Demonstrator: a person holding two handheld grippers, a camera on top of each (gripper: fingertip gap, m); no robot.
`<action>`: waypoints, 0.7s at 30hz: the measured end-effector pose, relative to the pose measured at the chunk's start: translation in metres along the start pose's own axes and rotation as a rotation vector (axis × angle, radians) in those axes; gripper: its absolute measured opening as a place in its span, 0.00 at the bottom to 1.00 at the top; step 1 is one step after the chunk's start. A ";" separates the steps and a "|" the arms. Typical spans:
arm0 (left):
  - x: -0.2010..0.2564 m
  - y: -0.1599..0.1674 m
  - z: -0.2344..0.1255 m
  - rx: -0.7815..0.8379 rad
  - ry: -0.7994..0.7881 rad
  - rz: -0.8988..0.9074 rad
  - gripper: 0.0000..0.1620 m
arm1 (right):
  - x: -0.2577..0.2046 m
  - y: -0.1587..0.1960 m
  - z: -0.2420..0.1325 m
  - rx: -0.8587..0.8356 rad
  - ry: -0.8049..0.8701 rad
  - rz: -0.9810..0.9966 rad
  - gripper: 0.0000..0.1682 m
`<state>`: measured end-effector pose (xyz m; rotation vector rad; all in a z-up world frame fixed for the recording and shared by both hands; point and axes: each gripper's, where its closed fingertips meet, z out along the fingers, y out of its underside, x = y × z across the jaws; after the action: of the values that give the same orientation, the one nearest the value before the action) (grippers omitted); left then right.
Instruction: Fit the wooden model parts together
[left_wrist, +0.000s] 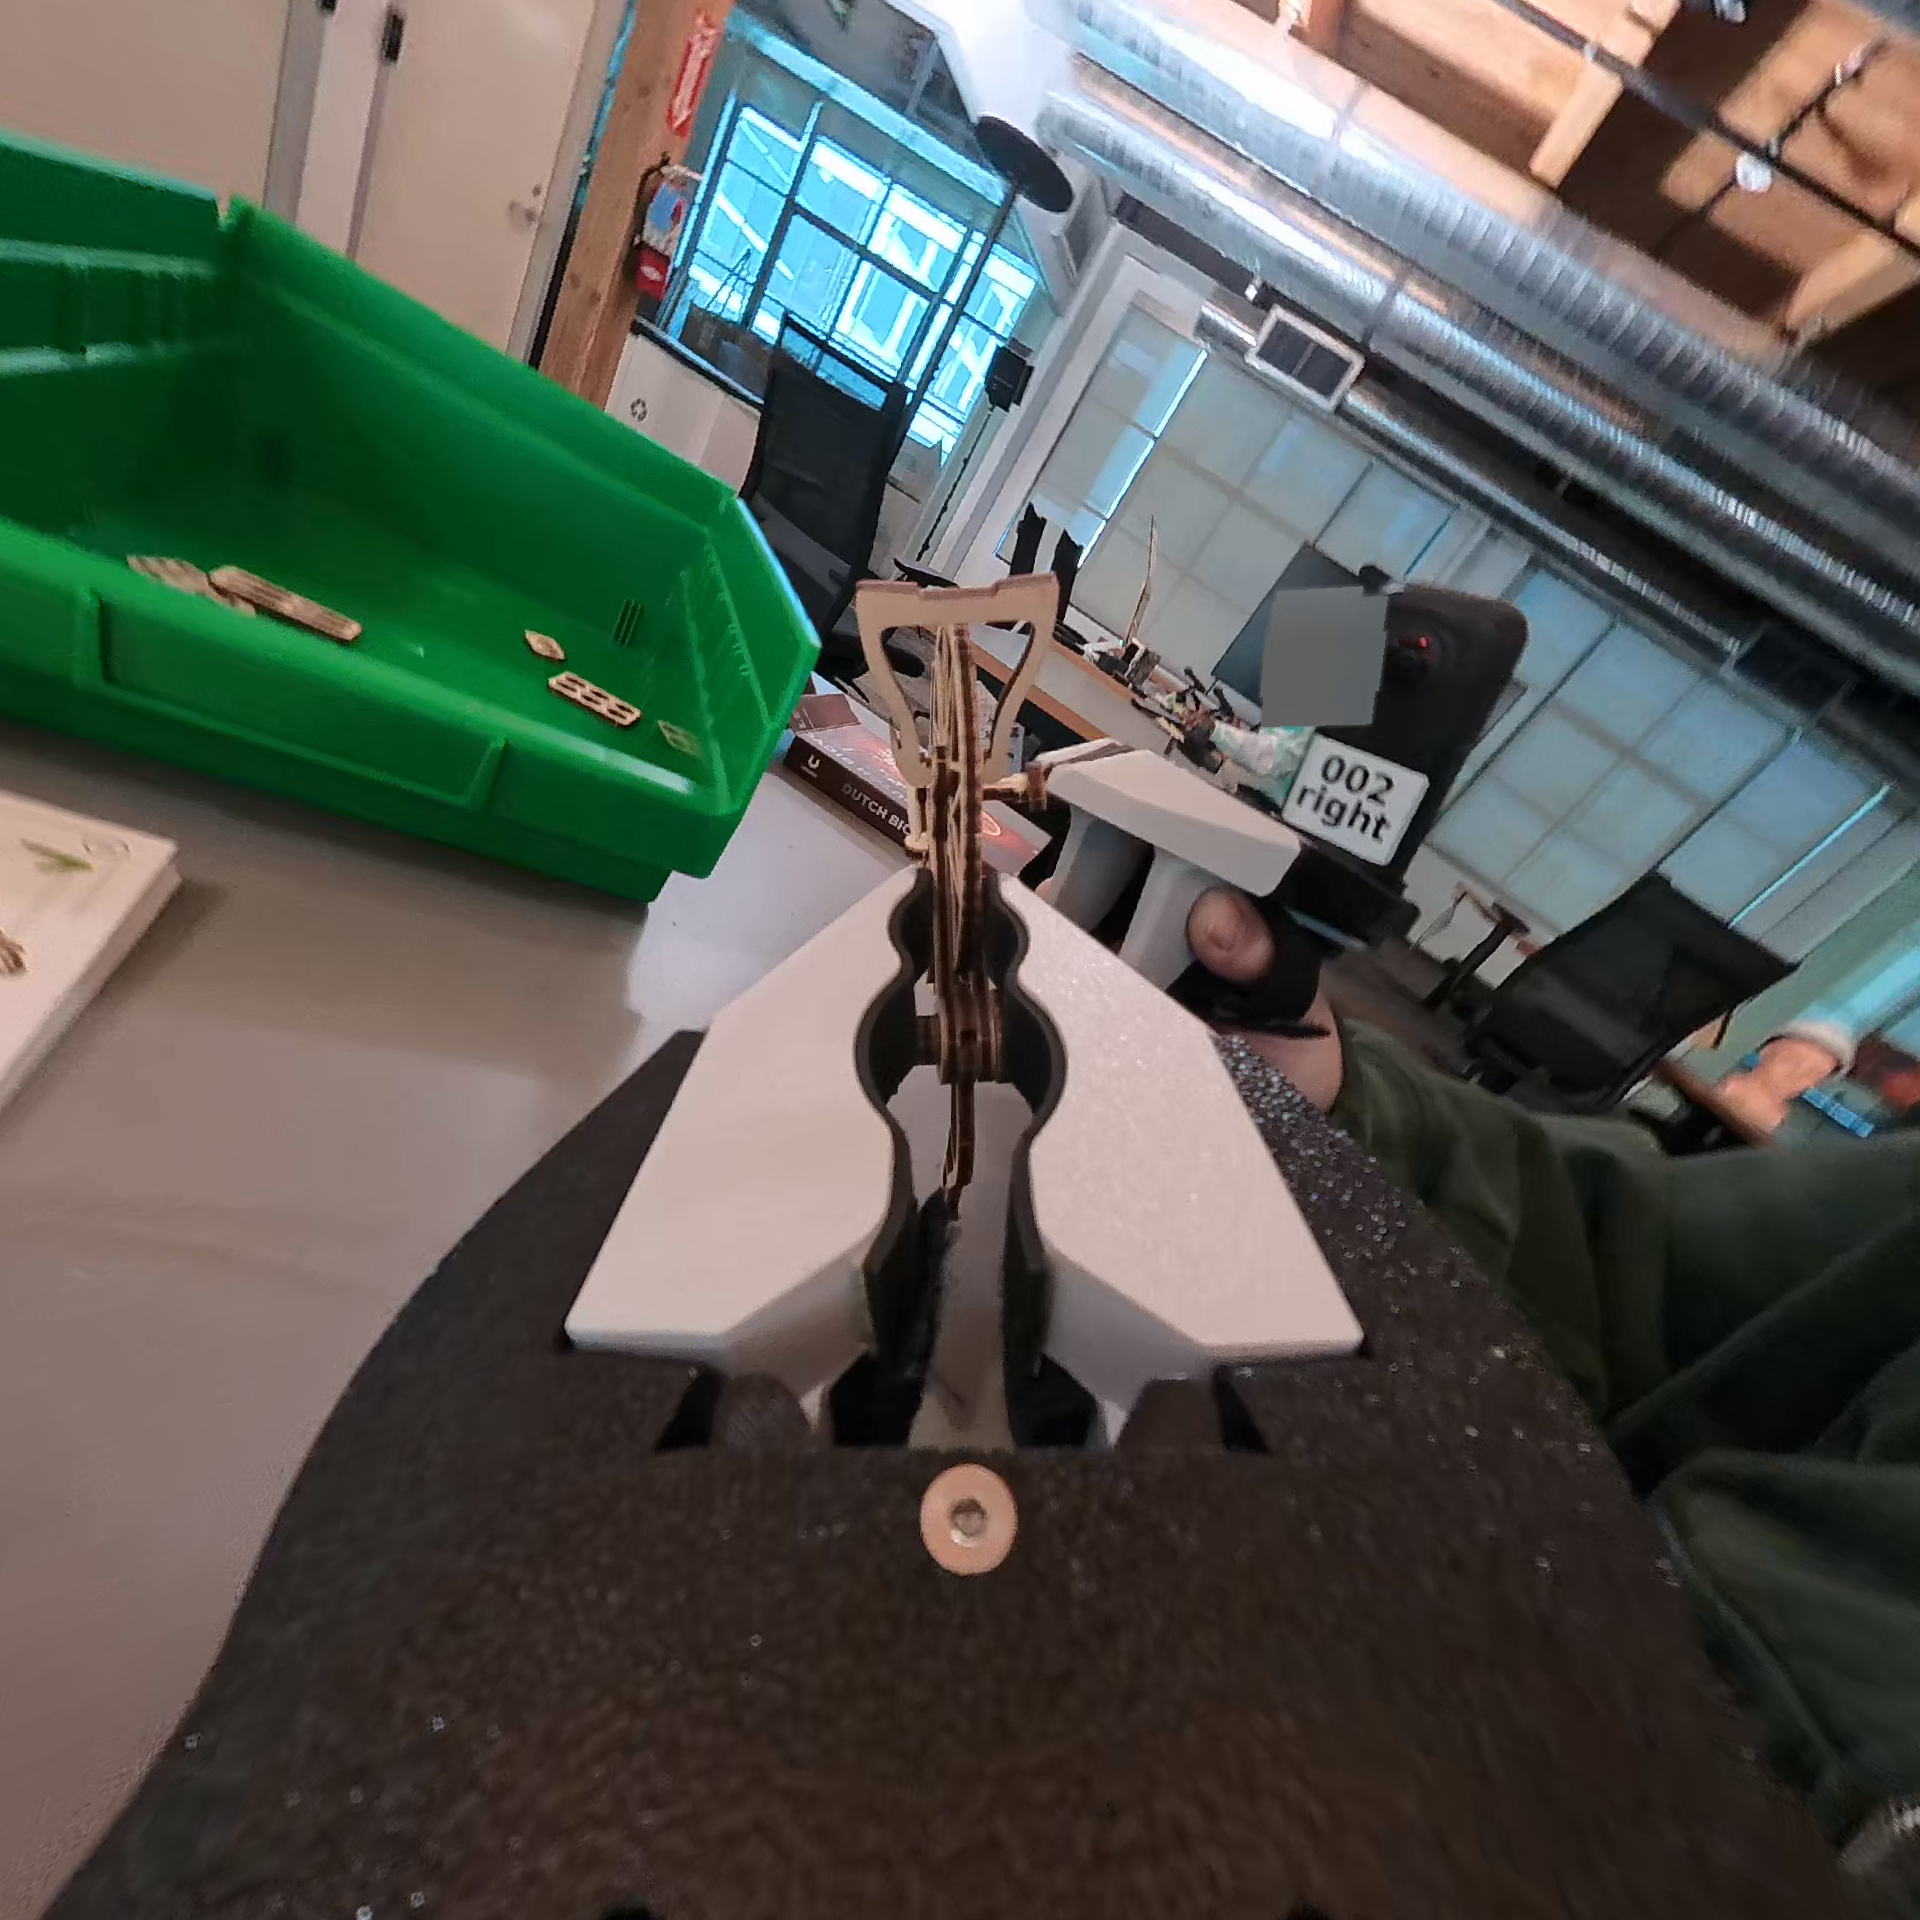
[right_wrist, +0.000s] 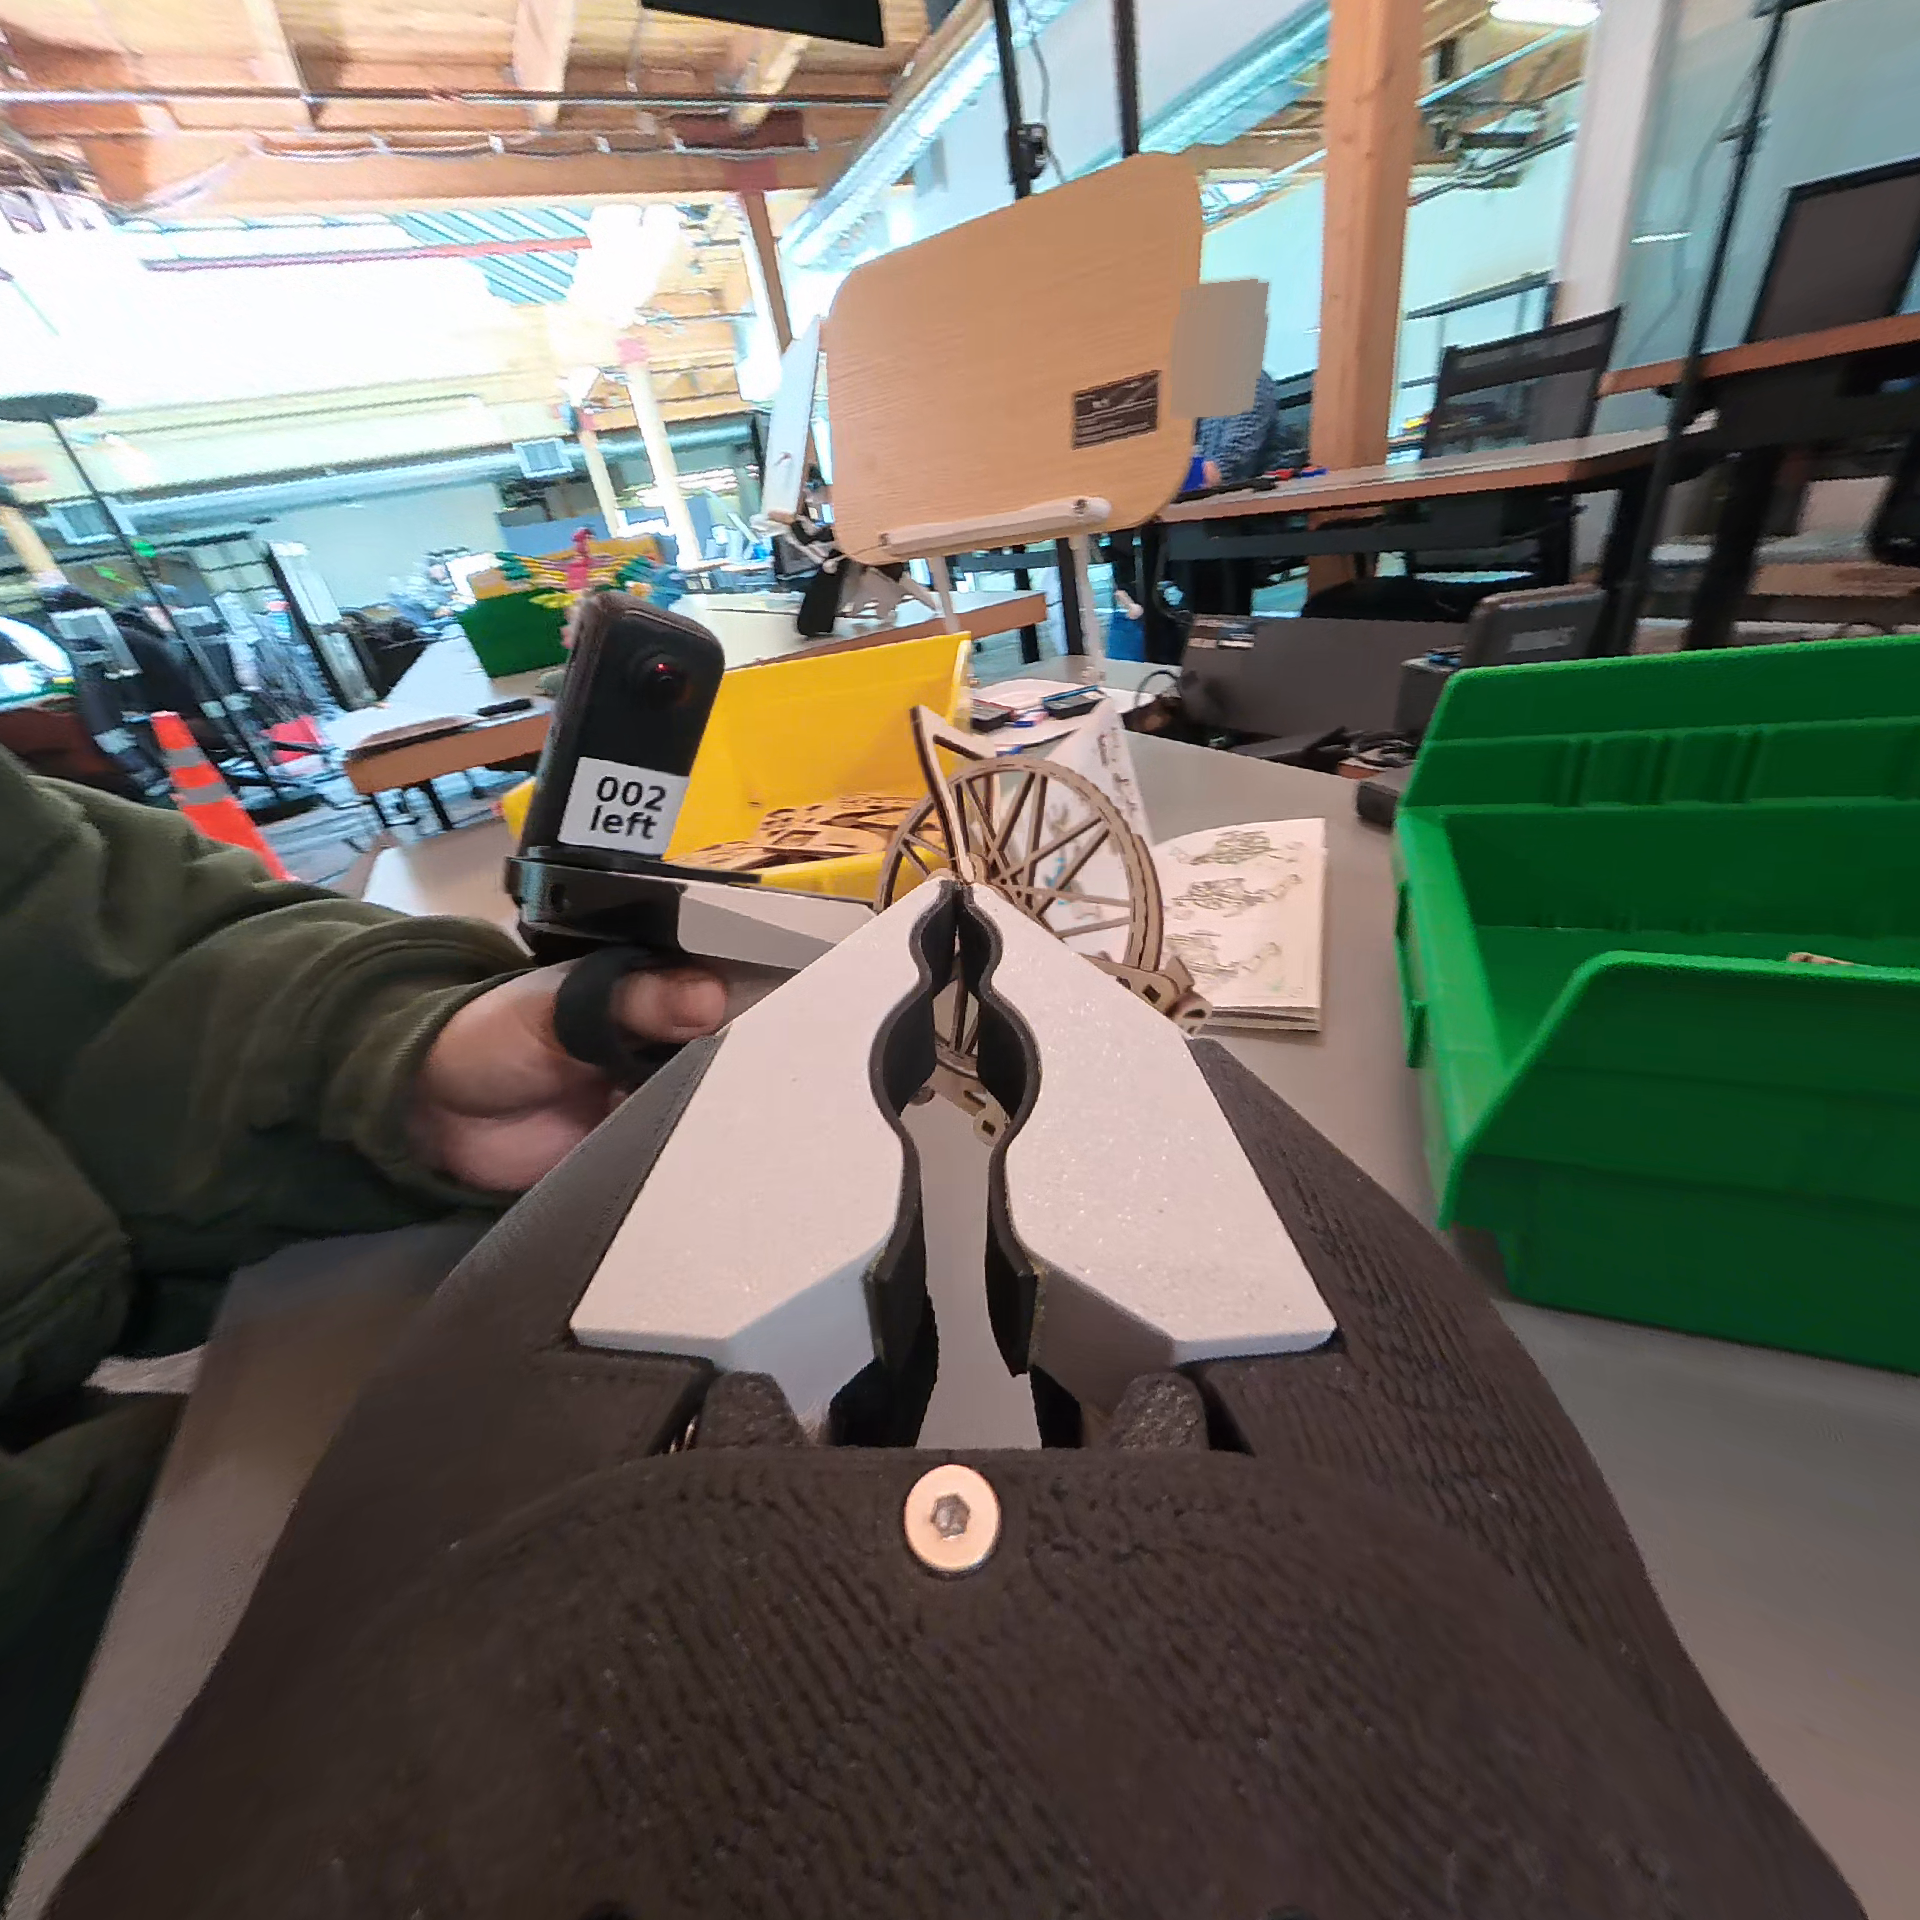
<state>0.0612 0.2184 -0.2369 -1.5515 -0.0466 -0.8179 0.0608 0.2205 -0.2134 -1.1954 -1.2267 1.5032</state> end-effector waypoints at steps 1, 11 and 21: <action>-0.002 0.000 0.002 0.002 -0.006 -0.020 0.04 | 0.002 0.001 0.000 0.000 0.012 -0.002 0.00; -0.007 0.016 0.024 -0.057 -0.024 -0.159 0.04 | 0.030 0.009 -0.002 -0.009 0.132 -0.007 0.00; 0.011 -0.017 0.011 0.108 0.124 0.006 0.04 | 0.073 -0.018 -0.045 0.045 0.316 -0.152 0.00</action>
<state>0.0663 0.2268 -0.2159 -1.3968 0.0044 -0.8915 0.0907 0.3028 -0.2111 -1.2267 -1.0392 1.1728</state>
